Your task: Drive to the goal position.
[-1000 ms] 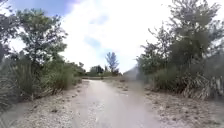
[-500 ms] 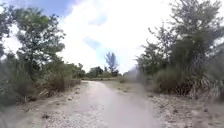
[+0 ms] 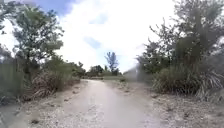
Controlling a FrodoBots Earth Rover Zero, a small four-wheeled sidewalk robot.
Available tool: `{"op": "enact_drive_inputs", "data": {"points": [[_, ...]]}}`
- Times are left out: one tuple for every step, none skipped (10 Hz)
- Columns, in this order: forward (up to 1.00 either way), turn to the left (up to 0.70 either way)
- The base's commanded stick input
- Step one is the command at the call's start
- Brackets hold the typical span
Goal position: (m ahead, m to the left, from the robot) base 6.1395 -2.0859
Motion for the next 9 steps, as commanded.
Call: {"op": "enact_drive_inputs", "data": {"points": [[0.45, 0.00], [0.45, 0.00], [0.45, 0.00], [0.45, 0.00], [0.45, 0.00], [0.45, 0.00], [0.45, 0.00], [0.45, 0.00], [0.45, 0.00]]}}
